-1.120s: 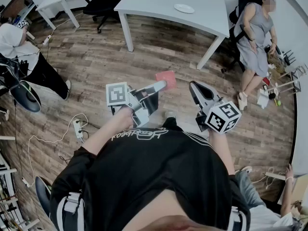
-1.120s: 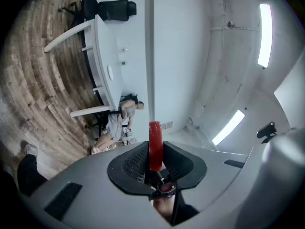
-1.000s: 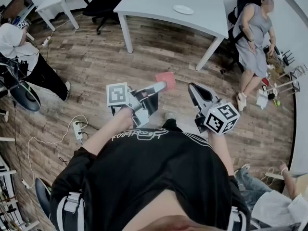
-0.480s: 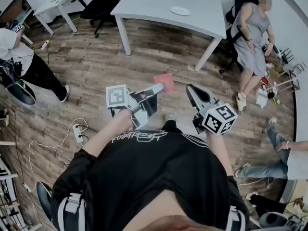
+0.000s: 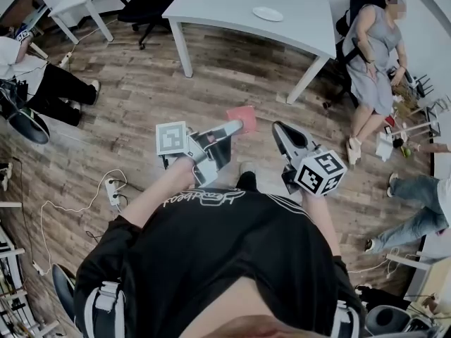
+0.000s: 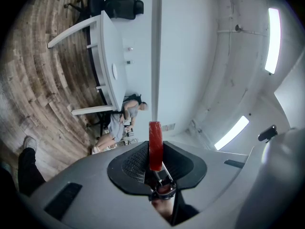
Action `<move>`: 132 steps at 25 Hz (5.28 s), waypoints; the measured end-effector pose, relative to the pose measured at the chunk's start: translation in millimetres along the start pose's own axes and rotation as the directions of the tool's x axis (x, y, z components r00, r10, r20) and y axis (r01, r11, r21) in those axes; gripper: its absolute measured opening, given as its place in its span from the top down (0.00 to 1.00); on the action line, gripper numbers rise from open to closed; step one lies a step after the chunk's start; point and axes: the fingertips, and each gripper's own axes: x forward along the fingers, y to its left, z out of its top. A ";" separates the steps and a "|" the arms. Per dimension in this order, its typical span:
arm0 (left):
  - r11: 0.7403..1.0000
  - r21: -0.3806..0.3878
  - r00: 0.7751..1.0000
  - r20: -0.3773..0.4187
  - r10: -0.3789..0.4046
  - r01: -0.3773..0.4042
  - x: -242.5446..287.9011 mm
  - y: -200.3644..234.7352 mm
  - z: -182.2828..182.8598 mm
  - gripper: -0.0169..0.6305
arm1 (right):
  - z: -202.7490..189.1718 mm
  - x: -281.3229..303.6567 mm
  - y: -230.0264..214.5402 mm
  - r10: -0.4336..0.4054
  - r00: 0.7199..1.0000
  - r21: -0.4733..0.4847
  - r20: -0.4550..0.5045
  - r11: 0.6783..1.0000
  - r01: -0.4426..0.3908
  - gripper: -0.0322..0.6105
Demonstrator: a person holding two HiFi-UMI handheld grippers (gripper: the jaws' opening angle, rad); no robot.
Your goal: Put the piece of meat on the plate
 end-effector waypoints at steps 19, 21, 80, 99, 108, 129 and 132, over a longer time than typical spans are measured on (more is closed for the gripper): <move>0.990 0.027 0.991 -0.017 0.136 -0.136 104.3 88.3 68.8 0.84 | 4.8 61.6 -136.2 0.022 0.998 0.099 -0.065 0.995 -0.016 0.92; 0.982 0.022 0.982 -0.019 0.189 -0.189 116.0 104.9 81.1 0.84 | 9.5 69.8 -156.3 0.025 0.997 0.104 -0.069 0.994 -0.017 0.92; 0.959 0.006 0.949 -0.141 0.281 -0.283 382.4 243.7 461.6 0.84 | 151.4 351.6 -514.7 -0.058 0.993 0.167 -0.102 0.983 0.074 0.92; 0.948 -0.026 0.928 -0.214 0.303 -0.316 428.0 302.3 563.9 0.84 | 162.6 437.4 -592.5 -0.123 0.984 0.214 -0.126 0.966 0.148 0.92; 0.940 -0.028 0.911 -0.258 0.322 -0.340 436.3 331.0 573.3 0.84 | 149.9 446.2 -607.0 -0.159 0.978 0.244 -0.133 0.952 0.188 0.92; 0.879 0.051 0.833 -0.298 0.467 -0.474 432.8 397.7 566.7 0.84 | 113.2 435.8 -610.8 -0.182 0.968 0.318 -0.170 0.920 0.229 0.92; 0.869 0.068 0.819 -0.304 0.487 -0.491 430.8 405.7 566.1 0.84 | 109.6 437.6 -610.8 -0.179 0.968 0.321 -0.176 0.919 0.229 0.92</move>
